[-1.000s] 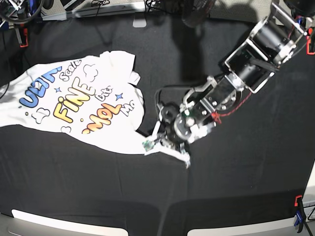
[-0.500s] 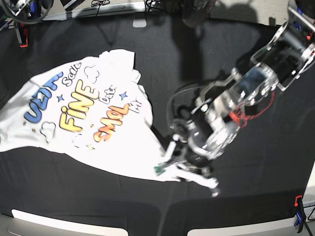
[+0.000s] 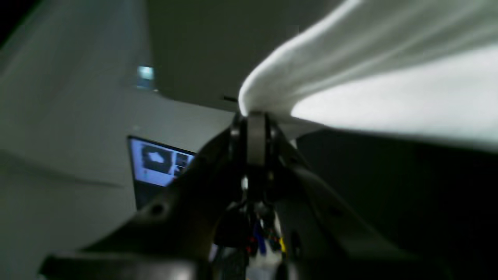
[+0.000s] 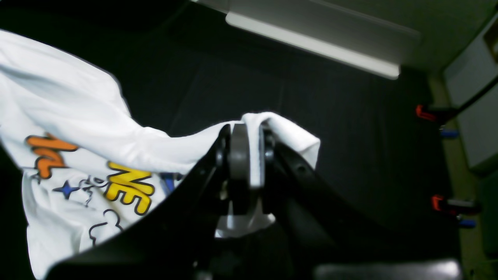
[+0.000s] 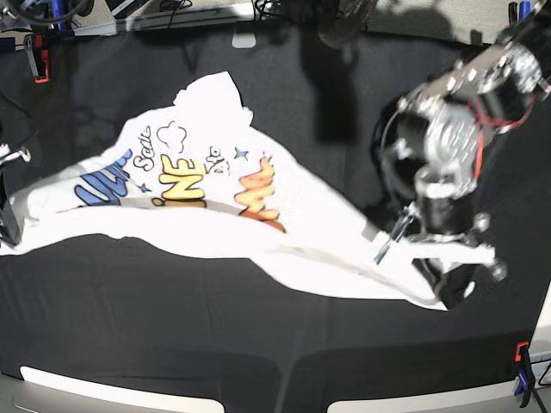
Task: Layout the t-shirt on the table in an organized manner, then fold the t-shirt properly
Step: 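Lift the shirt with both grippers and spread it across the table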
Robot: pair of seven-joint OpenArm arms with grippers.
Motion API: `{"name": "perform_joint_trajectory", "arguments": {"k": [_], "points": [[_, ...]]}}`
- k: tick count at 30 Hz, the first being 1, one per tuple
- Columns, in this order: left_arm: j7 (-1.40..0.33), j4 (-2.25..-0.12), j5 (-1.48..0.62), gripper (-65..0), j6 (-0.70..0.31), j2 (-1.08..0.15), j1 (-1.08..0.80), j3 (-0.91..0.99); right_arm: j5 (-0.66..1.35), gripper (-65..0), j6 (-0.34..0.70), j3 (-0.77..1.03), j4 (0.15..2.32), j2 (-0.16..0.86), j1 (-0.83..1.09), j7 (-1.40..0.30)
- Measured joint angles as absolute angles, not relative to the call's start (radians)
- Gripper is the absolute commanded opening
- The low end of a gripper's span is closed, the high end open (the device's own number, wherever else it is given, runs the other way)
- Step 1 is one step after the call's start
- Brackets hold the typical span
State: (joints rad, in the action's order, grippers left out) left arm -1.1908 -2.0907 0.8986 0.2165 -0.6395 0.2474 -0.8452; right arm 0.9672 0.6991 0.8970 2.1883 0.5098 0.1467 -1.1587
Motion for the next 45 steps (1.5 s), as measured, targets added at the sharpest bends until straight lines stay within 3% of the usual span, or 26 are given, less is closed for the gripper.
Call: {"name": "perform_joint_trajectory", "arguments": {"k": [8,18,21,25,28,33,39,45], "points": [[-1.257,-2.343,1.053,-65.0,0.266,-0.677,0.114,-0.845,0.969,-65.0,0.7,0.897,2.224,0.51,0.146,-1.159],[-1.265,-2.341,1.088,-65.0,0.281,-0.676,0.069,-0.845,1.02,-65.0,0.7,0.897,2.226,0.51,0.144,-1.159],[-1.229,-2.341,0.978,-65.0,0.282,-0.673,0.073,-0.845,1.02,-65.0,0.7,0.889,2.204,0.51,0.144,-1.154],[-1.048,-2.329,0.801,-65.0,0.282,-0.651,0.072,-0.844,0.951,-65.0,0.701,0.825,2.07,0.504,0.143,-1.119],[-0.913,-2.234,0.728,-65.0,0.281,-0.628,0.086,-0.845,0.892,-65.0,0.698,0.767,1.943,0.505,0.117,-1.068],[-0.885,-1.987,0.647,-65.0,0.281,-0.571,0.2,-0.845,0.803,-65.0,0.701,0.638,1.757,0.5,-0.027,-1.055],[-0.86,-1.637,0.572,-65.0,0.28,-0.489,0.376,-0.846,0.662,-65.0,0.699,0.454,1.519,0.502,-0.254,-1.017],[-0.688,-1.323,0.397,-65.0,0.279,-0.432,0.554,-0.847,0.503,-65.0,0.701,0.286,1.226,0.503,-0.51,-0.896]]}}
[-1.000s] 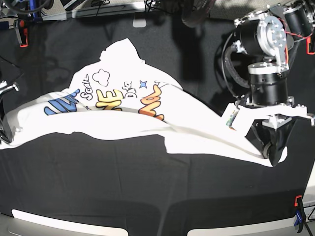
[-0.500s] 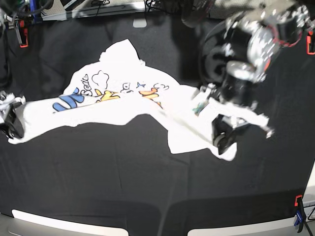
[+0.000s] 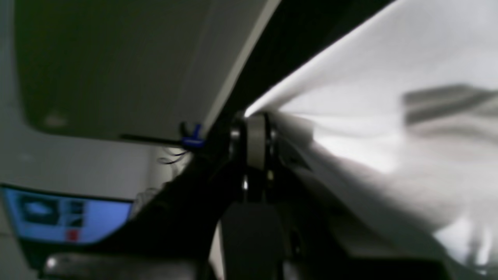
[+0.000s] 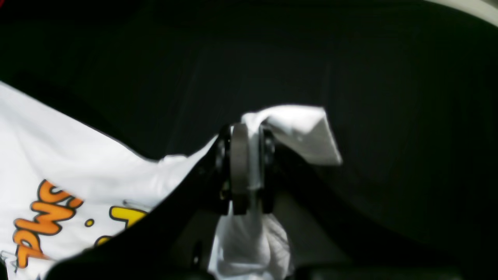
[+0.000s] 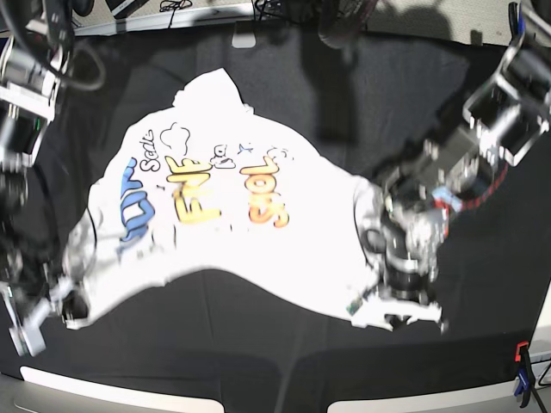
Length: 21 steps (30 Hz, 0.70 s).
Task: Layout the t-shirt on the table in an organized manner, then fold the t-shirt properly
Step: 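Lift the shirt with both grippers and spread it across the table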
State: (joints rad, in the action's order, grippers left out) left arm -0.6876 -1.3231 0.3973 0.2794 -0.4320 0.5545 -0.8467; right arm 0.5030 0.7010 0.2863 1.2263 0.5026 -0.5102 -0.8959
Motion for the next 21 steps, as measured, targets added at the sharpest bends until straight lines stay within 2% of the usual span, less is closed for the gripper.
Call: {"name": "perform_joint_trajectory", "arguments": {"k": [10,14,21], "points": [[-0.548,-0.823,0.216,-65.0,0.229,-0.311,0.809,-0.847,0.371,-65.0,0.663,0.107,0.771,0.481,-0.908,-0.806],[-0.513,-0.756,0.16,-65.0,0.22,-0.293,0.858,-0.847,0.268,-65.0,0.659,0.107,0.68,0.422,-1.007,-0.775],[-0.516,-0.746,0.16,-65.0,0.214,-0.295,0.859,-0.847,0.179,-65.0,0.662,0.106,0.662,0.328,-1.057,-0.701]]}}
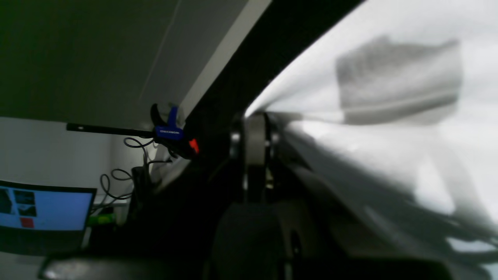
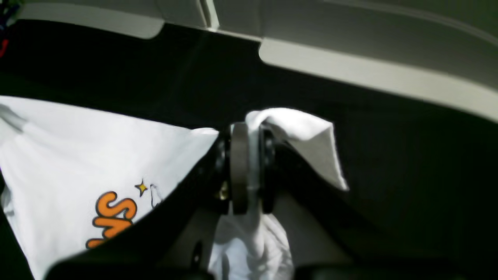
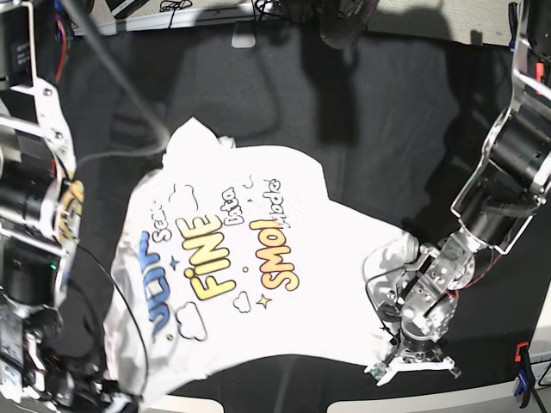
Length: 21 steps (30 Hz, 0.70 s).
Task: Layout the t-shirt on the table in an organized manner, then fold the t-shirt properly
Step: 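Lift the shirt with both grippers and spread it across the table, then release the shirt and raise both grippers away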
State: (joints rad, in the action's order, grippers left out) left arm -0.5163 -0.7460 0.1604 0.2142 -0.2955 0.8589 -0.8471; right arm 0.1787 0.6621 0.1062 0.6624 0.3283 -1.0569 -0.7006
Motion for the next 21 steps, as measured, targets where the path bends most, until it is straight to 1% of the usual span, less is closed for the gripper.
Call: {"name": "perform_joint_trajectory", "arguments": {"k": [3,5,6,7,8,10,17,21], "points": [[-0.525,-0.746,0.16,-65.0,0.214,-0.294,0.858,-0.847,0.127,-65.0,0.661,0.107,0.662,0.327,-1.055,-0.696],[-0.536,-0.746,0.16,-65.0,0.215,-0.294,0.859,-0.847,0.084,-44.7,0.658,0.107,0.662,0.339,-1.05,-0.699],[-0.535,-0.746,0.16,-65.0,0.215,-0.294,0.859,-0.847,0.076,-37.3,0.658,0.107,0.662,0.349,-1.05,-0.7],[-0.535,-0.746,0.16,-65.0,0.215,-0.294,0.858,-0.847,0.074,-32.8,0.657,0.107,0.662,0.36,-1.05,-0.696],[-0.535,-0.746,0.16,-65.0,0.215,-0.294,0.859,-0.847,0.078,-31.4,0.65,0.107,0.662,0.371,-1.051,-0.695],[-0.535,-0.746,0.16,-65.0,0.215,-0.294,0.859,-0.847,0.078,-31.4,0.612,0.107,0.662,0.387,-1.055,-0.696],[-0.535,-0.746,0.16,-65.0,0.215,-0.294,0.858,-0.847,0.083,-31.5,0.6,0.107,0.662,0.393,-1.053,-0.753],[-0.518,-0.746,0.16,-65.0,0.214,-0.294,0.858,-0.847,0.149,-31.5,0.598,0.107,0.662,0.39,-1.053,-0.776]]}}
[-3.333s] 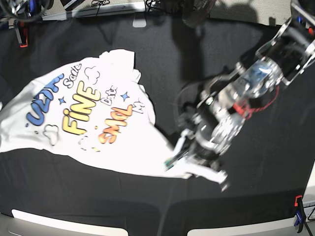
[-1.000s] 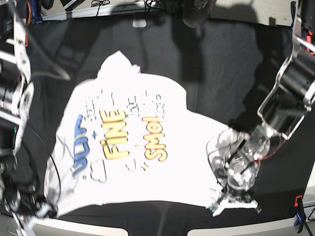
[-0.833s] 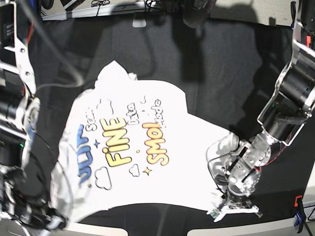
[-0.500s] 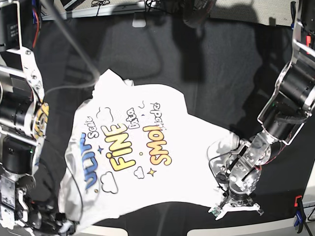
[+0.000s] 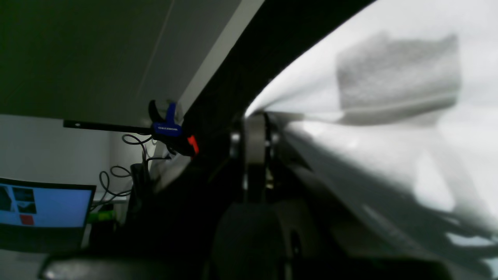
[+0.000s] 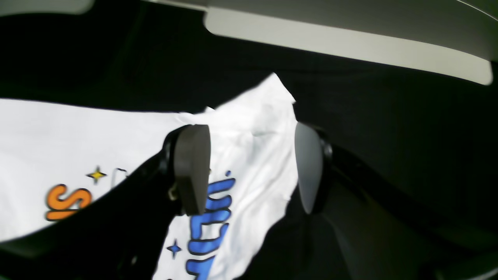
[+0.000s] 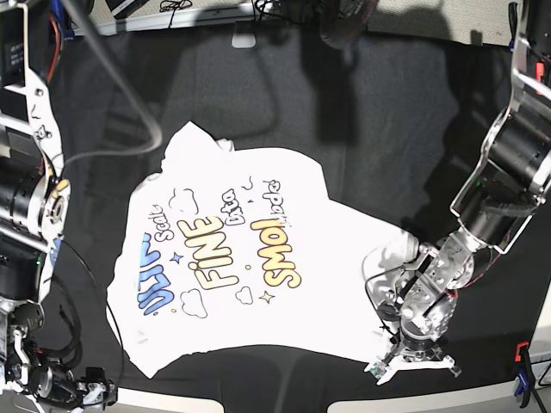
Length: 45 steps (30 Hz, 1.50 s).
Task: Layout the t-shirt on the table in an organized manner, then fold the t-shirt properly
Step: 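Release the shirt and raise both grippers away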
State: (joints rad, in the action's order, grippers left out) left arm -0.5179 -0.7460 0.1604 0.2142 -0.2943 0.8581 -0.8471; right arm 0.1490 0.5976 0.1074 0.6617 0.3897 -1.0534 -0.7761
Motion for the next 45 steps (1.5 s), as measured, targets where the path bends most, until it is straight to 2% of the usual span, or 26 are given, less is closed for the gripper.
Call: {"name": "perform_joint_trajectory", "arguments": {"k": [4,5,7,8,9,17,21,23,27,35,40,45], "points": [[-0.463,-0.746,0.161,-65.0,0.214,-0.294,0.86,-0.847,0.177,-31.5,0.598,0.107,0.662,0.387,-1.052,-0.813],[-0.452,-0.746,0.164,-61.2,0.214,-0.295,0.86,-0.847,0.177,-31.5,0.598,0.107,0.662,0.387,-1.053,-0.818],[-0.44,-0.746,0.164,-44.8,0.216,-0.297,0.86,-0.847,0.179,-31.5,0.598,0.107,0.662,0.388,-1.052,-0.825],[-0.422,-0.746,0.165,-40.1,0.217,-0.297,0.86,-0.847,0.181,-31.5,0.598,0.107,0.662,0.388,-1.05,-0.829],[-0.406,-0.746,0.165,-38.5,0.218,-0.297,0.86,-0.847,0.18,-31.5,0.598,0.107,0.662,0.388,-1.05,-0.832],[-0.403,-0.746,0.157,-38.5,0.225,-0.296,0.862,-0.847,0.236,-31.6,0.598,0.107,0.662,0.387,-0.999,-0.835],[-0.485,-0.746,0.109,-38.5,0.227,-0.297,0.86,-0.847,0.25,-31.6,0.624,0.107,0.662,0.385,-0.947,-0.878],[-0.53,-0.746,0.108,-38.5,0.228,-0.297,0.855,-0.847,0.387,-31.6,0.688,0.108,0.662,0.392,-0.914,-0.936],[-0.608,-0.799,0.11,-38.5,0.233,-0.299,0.813,-0.845,0.564,-31.6,0.692,0.107,0.693,0.382,-0.823,-0.979],[-0.645,-1.196,0.157,-38.5,0.249,-0.401,0.557,-0.847,0.588,-31.7,0.688,0.106,1.044,0.396,-0.576,-1.039],[-0.733,-1.511,0.271,-38.5,0.327,-0.506,0.373,-0.848,0.614,-31.7,0.691,0.118,1.325,0.398,-0.407,-1.136],[-0.743,-1.774,0.293,-38.5,0.34,-0.577,0.194,-0.846,0.617,-31.7,0.691,0.16,1.547,0.399,-0.242,-1.147]]}}
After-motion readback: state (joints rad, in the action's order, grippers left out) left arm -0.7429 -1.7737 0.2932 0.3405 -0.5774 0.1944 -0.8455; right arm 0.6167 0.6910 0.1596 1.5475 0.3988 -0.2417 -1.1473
